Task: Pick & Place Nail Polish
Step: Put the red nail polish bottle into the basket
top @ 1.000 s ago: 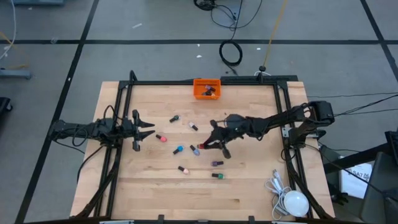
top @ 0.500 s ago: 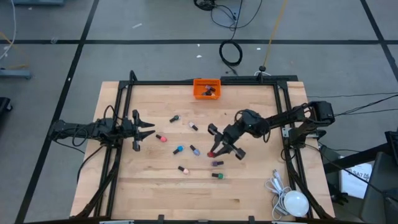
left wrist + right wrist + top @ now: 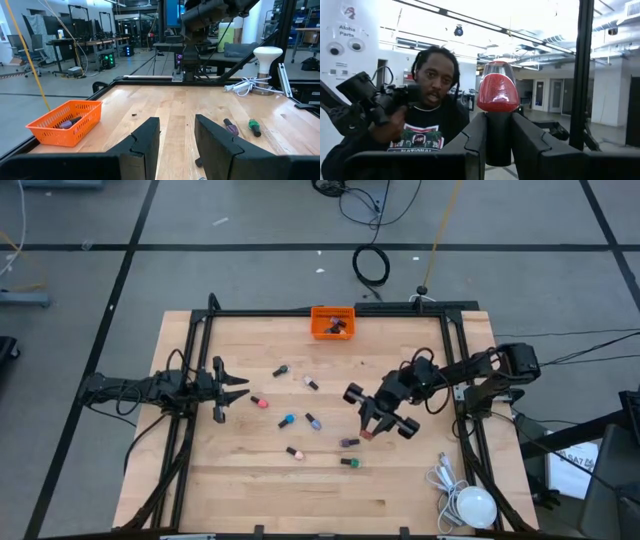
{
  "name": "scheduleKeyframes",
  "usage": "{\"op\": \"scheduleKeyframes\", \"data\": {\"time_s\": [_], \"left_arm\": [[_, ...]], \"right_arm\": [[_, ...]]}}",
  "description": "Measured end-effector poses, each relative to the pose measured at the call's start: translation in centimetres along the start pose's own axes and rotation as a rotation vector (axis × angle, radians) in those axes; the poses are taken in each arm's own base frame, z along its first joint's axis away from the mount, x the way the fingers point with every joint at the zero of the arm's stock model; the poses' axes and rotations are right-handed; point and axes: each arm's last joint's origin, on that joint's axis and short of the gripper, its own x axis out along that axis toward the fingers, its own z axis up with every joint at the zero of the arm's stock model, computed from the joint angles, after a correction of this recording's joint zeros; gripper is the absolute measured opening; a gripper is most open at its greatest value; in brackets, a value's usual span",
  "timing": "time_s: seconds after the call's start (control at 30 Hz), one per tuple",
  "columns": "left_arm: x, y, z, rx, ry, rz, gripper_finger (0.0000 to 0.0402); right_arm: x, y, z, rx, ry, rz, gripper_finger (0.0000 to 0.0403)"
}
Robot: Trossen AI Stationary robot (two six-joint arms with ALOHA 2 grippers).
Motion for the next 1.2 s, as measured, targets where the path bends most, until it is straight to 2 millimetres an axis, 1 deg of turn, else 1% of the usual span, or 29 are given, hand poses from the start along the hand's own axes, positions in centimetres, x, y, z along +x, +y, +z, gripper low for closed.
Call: {"op": "scheduleKeyframes", "data": {"time_s": [0.87,1.2], "left_arm": [[0.00,0.00,0.00,0.000,0.000,0.000,0.0124],[0.00,0.00,0.00,0.000,0.000,0.000,0.0124]], "right_arm": [[-0.02,-0.02,-0.03,-0.023,0.003,0.000,0.0052],[-0.02,-0.15,-0.34,-0.015,0.024,-0.004,0.0052]]}}
